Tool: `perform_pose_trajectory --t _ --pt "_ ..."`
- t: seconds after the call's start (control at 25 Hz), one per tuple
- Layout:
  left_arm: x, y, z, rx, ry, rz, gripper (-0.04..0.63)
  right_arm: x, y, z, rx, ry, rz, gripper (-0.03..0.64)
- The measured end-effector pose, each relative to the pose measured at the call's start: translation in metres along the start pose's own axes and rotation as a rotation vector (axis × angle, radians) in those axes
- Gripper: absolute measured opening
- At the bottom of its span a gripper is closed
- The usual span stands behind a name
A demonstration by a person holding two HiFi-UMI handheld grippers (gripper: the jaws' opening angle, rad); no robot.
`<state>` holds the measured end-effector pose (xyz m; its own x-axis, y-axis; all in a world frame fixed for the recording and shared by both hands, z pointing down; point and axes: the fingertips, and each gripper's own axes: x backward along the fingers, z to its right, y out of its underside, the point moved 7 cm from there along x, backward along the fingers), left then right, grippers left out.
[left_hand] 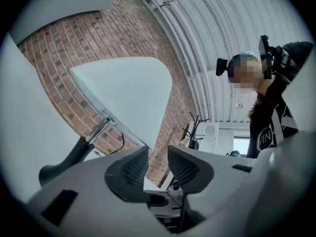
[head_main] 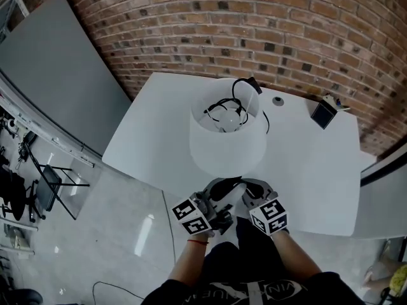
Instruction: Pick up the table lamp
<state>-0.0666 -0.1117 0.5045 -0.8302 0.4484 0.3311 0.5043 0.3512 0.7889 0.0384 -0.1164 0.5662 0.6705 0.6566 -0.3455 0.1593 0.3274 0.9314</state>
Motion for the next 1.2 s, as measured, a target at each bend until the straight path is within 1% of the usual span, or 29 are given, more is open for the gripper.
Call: perform_pose_trajectory --t 0.08,0.24,0.36,0.52,0.64,0.68,0.72,0.84,0.96,1.2 --pt "-0.002 -0.001 -0.003 -0.008 0.012 0.001 0.103 -0.002 0.001 0.004 -0.003 0.002 -0.002 0.003" --pt "-0.004 -0.007 -0.009 -0.008 0.011 0.032 0.104 -0.007 0.001 0.005 -0.003 -0.009 -0.007 0.003" --pt "-0.011 -0.010 -0.009 -0.027 0.035 0.027 0.104 -0.010 0.002 0.007 -0.003 -0.015 -0.012 0.003" --pt "-0.018 -0.011 -0.008 -0.033 0.063 0.014 0.104 -0.012 0.002 0.009 -0.007 -0.021 -0.017 0.003" --pt "-0.019 -0.013 -0.012 -0.014 0.062 0.055 0.102 -0.013 0.001 0.014 -0.011 -0.019 -0.016 0.003" --pt "-0.018 -0.015 -0.014 -0.006 0.064 0.072 0.099 -0.014 0.001 0.016 -0.012 -0.019 -0.016 0.003" --pt "-0.018 -0.016 -0.014 -0.002 0.071 0.084 0.079 -0.014 0.001 0.017 -0.013 -0.019 -0.018 0.003" --pt "-0.022 -0.021 -0.013 -0.019 0.091 0.079 0.039 -0.015 0.000 0.022 -0.019 -0.018 -0.023 0.003" --pt "-0.025 -0.026 -0.016 -0.032 0.077 0.078 0.026 -0.018 -0.004 0.027 -0.026 -0.016 -0.031 0.003" --pt "-0.033 -0.043 -0.024 -0.014 0.044 0.085 0.018 -0.024 -0.017 0.034 -0.035 -0.019 -0.054 0.003"
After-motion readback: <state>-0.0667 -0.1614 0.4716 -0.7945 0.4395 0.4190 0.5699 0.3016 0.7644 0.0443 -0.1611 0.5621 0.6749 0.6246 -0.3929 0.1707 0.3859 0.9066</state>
